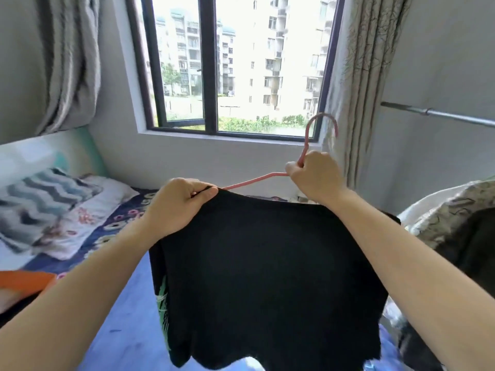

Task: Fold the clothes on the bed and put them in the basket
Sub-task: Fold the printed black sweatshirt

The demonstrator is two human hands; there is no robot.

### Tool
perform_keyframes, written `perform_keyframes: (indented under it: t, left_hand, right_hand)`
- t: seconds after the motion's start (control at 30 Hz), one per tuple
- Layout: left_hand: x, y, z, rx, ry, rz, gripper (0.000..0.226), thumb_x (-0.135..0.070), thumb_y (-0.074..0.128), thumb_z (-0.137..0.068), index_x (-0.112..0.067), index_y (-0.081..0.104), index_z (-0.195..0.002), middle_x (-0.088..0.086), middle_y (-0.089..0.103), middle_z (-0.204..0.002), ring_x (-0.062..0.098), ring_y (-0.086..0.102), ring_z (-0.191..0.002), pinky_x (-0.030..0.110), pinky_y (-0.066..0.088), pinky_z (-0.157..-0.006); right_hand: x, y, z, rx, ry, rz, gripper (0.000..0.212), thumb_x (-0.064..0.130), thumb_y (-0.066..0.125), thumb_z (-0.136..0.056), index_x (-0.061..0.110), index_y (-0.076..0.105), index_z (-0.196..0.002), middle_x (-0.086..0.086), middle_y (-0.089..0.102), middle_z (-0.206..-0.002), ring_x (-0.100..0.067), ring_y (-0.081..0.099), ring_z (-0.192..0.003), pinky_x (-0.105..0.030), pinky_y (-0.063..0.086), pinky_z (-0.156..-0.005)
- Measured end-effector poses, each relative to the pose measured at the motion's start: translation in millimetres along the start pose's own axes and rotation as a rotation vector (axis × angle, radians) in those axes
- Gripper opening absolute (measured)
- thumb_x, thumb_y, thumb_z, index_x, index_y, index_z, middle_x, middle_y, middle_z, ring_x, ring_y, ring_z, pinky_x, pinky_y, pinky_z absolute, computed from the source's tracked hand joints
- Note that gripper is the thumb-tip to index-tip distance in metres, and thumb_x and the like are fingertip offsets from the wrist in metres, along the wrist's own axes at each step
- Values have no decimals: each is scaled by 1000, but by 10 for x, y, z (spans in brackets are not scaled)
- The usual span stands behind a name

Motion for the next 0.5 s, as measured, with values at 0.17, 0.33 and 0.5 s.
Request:
perform_keyframes:
  t: [0.17,0.33,0.5]
  left_hand:
    - [1021,-516,276,-39,-102,-76,25,-31,58,-96,-21,70,-76,-18,61,-58,0,58,-64,29,41,-62]
    - [1580,-718,457,-92,-163,-26,37,-36,58,-96,-6,71,-78,0,63,-57,15,57,-59,34,47,-63]
    - [2051,-702,554,-139,-236,81,55,-55,50,-90,-4,68,-77,20,61,-67,21,51,-59,40,48,-64]
  right_hand:
    - [31,841,-34,88,144,-120,45,20,49,-90,10,41,-47,-1,41,-42,-19,39,-43,-32,34,-54]
    - [42,1236,-55,44,260,-203,44,19,49,-89,8,39,-47,-5,42,-46,-23,38,-49,-35,31,-55]
    - [-495,1544,-9,-100,691,-672,26,21,46,-80,16,39,-56,5,38,-39,-20,34,-41,-28,27,-45]
Point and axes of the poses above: each hand's wrist, its own z-axis away from the middle knuckle, its own y-axis out of the palm, x = y × z, the point moved 10 cm from there along -z, towards the middle knuckle
